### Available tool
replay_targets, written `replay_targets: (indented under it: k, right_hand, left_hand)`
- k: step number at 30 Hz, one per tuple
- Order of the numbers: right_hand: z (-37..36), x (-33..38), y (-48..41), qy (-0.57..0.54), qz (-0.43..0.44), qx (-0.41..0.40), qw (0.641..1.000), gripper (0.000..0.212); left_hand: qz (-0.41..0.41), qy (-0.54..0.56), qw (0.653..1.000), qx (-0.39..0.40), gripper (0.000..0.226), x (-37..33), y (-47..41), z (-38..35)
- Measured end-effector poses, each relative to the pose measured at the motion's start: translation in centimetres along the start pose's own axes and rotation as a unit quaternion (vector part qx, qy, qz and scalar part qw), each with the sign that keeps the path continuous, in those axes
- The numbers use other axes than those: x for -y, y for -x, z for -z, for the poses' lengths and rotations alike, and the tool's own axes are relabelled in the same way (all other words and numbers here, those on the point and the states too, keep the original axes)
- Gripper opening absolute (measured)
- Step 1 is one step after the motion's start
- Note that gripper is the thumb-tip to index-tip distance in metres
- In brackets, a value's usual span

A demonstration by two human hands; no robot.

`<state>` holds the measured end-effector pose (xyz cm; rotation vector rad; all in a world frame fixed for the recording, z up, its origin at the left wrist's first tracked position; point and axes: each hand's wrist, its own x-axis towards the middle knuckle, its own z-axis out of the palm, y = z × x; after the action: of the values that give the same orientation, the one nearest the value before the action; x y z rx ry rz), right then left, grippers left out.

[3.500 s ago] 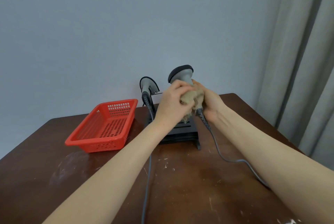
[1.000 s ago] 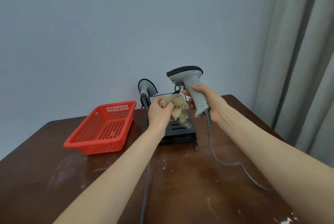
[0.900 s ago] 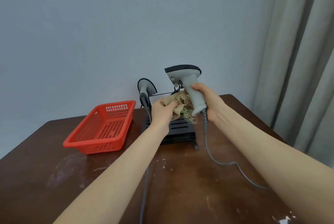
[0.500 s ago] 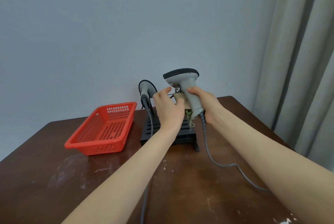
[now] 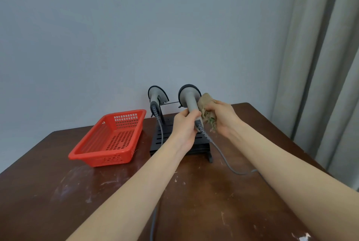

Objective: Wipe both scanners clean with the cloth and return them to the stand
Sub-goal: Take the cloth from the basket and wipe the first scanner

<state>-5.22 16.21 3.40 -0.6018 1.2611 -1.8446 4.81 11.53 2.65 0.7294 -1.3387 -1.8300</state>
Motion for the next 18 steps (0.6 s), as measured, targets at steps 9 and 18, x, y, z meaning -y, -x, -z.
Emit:
replay_targets:
  k: [9,18]
  right_hand:
    - [0.1,1.2,-0.7,0.15,0.196,-0.112,0.963,0.028]
    - [-1.1,1.4,-0.5,0.477,0.325,-0.001,0.817,0.028]
  left_hand:
    - [0.034,0.145,0.989,-0.003,0.021,0.8,0.5,1.0]
    - [0.028,0.165,0.985,0.049,0.024,0.8,1.1,0.3]
